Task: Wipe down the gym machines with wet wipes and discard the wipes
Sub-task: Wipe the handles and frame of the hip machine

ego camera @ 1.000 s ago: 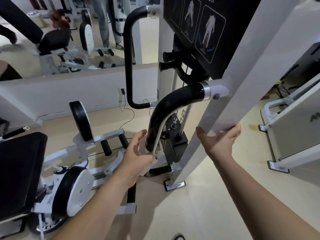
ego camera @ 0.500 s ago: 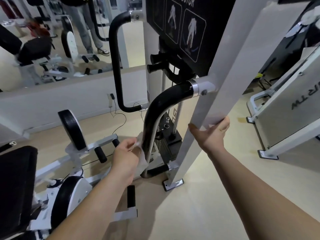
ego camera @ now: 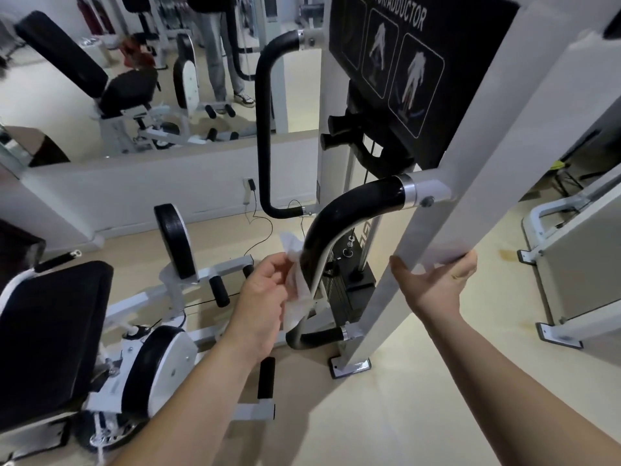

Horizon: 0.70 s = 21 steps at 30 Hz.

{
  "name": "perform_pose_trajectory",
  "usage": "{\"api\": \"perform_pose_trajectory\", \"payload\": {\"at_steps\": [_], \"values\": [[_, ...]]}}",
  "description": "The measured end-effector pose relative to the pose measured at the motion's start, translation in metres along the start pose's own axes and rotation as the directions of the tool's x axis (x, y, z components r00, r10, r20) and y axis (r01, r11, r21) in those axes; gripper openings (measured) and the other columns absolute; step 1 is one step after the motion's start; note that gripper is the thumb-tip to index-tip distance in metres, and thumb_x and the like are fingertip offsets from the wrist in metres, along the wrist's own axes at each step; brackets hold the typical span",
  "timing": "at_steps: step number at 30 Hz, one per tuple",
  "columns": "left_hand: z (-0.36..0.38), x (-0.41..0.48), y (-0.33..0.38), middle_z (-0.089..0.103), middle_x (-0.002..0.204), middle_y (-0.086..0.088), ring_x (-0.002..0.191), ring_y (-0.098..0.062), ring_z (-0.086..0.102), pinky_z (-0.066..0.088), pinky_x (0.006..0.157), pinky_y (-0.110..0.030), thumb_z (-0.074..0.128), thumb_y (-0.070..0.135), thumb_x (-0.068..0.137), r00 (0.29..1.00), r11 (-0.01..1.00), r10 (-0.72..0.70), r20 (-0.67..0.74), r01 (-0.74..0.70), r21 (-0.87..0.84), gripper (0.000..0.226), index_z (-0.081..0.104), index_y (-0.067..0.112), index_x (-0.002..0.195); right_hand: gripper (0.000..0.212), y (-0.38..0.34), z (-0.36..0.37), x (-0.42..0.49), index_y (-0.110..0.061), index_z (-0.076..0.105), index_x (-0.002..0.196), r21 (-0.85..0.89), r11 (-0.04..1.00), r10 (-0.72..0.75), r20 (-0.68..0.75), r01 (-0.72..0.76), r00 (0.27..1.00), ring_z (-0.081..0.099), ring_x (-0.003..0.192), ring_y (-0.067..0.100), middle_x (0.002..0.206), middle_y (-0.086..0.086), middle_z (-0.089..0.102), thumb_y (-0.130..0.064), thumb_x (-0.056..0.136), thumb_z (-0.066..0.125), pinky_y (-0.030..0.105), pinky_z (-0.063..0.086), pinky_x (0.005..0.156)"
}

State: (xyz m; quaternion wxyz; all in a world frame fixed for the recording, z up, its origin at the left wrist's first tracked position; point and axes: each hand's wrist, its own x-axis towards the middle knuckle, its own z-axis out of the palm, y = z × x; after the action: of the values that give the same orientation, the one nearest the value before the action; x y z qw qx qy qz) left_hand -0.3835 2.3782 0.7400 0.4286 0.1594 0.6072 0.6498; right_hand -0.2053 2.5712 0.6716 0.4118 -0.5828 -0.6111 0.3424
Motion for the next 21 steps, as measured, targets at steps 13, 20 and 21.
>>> {"api": "perform_pose_trajectory", "payload": {"at_steps": [13,20,21], "values": [[0.041,0.021,0.013,0.066,0.085,0.004,0.086,-0.015,0.065,0.056,0.079,-0.035,0.086,0.027,0.081,0.947,0.87,0.317,0.051,-0.312,0.382,0.027,0.064,0.023,0.096,0.114,-0.007,-0.003,-0.001,-0.012,0.026,0.138,-0.034,0.999,-0.001,0.014,0.001,1.0,0.048,0.128,0.036,0.135,0.007,0.039,-0.059,0.052,0.085,0.054,0.054,0.095],[0.034,0.021,-0.056,0.069,0.09,0.007,0.09,-0.019,0.067,0.053,0.069,-0.025,0.088,0.034,0.076,0.978,0.902,-0.022,-0.206,0.108,0.417,0.04,0.053,0.04,0.094,0.108,0.001,-0.002,0.0,-0.005,0.021,0.143,-0.073,0.997,-0.02,0.026,0.022,0.999,0.033,0.136,0.029,0.141,0.009,0.03,-0.036,0.068,0.093,0.034,0.039,0.098],[0.033,0.02,-0.06,0.069,0.093,0.008,0.093,-0.019,0.067,0.05,0.068,-0.023,0.087,0.027,0.077,0.975,0.91,-0.061,-0.213,0.142,0.389,0.041,0.053,0.04,0.097,0.108,0.001,-0.001,0.0,-0.005,0.021,0.143,-0.069,0.997,-0.022,0.031,0.025,0.999,0.032,0.136,0.029,0.141,0.009,0.029,-0.037,0.069,0.092,0.034,0.039,0.097]]}}
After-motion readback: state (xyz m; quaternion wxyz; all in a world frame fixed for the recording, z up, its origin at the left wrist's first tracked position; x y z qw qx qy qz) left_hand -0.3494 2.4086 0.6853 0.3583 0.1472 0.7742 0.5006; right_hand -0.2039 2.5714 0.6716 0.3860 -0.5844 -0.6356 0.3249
